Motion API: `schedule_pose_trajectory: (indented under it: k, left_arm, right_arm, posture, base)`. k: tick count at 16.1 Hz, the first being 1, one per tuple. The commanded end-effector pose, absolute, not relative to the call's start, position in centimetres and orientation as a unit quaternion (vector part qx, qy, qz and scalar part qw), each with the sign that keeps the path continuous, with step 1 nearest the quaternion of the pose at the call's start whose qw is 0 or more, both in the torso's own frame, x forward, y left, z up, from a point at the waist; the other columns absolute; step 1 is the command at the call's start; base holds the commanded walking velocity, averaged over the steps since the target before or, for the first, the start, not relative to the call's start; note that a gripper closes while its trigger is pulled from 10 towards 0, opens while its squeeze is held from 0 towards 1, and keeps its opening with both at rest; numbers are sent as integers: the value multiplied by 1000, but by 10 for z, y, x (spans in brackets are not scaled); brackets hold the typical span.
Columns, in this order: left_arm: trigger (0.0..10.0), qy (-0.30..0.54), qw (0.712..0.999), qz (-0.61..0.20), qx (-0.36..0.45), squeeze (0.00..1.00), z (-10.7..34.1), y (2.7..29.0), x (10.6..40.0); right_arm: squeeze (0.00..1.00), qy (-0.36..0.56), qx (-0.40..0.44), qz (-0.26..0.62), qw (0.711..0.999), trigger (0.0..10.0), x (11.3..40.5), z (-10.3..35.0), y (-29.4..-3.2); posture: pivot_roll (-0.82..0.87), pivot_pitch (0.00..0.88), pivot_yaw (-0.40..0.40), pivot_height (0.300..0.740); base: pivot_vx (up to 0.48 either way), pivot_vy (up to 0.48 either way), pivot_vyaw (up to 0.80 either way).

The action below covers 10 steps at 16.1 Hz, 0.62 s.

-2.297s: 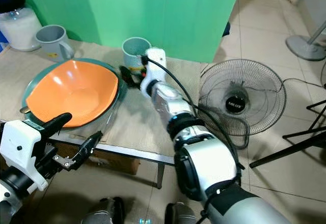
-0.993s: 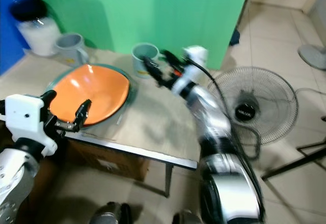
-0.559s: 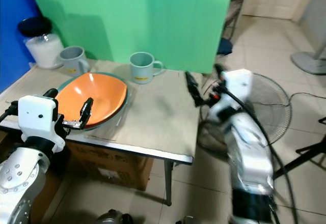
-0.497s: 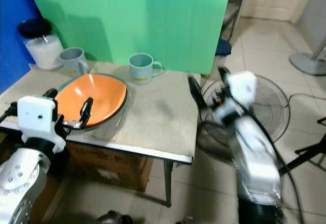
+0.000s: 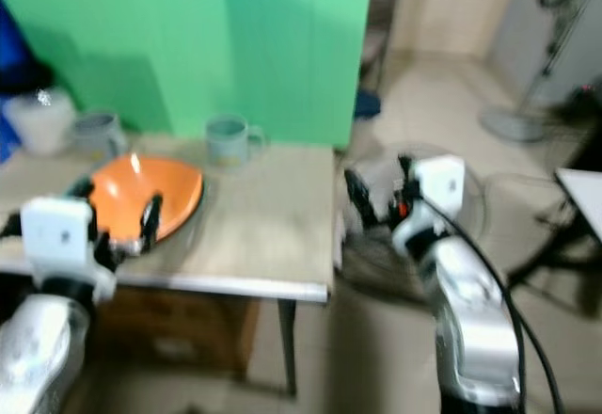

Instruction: Setting the table

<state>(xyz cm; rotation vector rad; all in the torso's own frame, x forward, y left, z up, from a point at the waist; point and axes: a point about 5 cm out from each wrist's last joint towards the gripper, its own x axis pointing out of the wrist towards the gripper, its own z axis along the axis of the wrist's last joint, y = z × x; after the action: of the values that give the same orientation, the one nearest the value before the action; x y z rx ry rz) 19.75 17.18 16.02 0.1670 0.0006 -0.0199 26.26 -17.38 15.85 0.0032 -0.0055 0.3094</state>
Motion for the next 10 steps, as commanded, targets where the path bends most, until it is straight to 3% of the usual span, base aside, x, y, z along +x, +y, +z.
schedule_pose_trajectory:
  k: [1, 7, 10]
  left_arm:
    - [10000, -17, 995, -5, 97, 0, 167, 176, 199]
    - [10000, -16, 995, -9, 101, 0, 167, 177, 197]
    - [10000, -20, 994, -4, 105, 0, 169, 181, 199]
  right_arm:
    - [0, 1, 16, 162, 987, 10000, 263, 158, -167]
    - [0, 11, -1, 150, 989, 10000, 270, 159, -170]
    - [0, 13, -1, 146, 989, 10000, 273, 159, -172]
  posture:
    - [-65, 0, 33, 740]
    - [-42, 0, 15, 740]
    - [-41, 0, 4, 740]
  base:
    - [371, 0, 0]
    - [352, 0, 0]
    - [182, 0, 0]
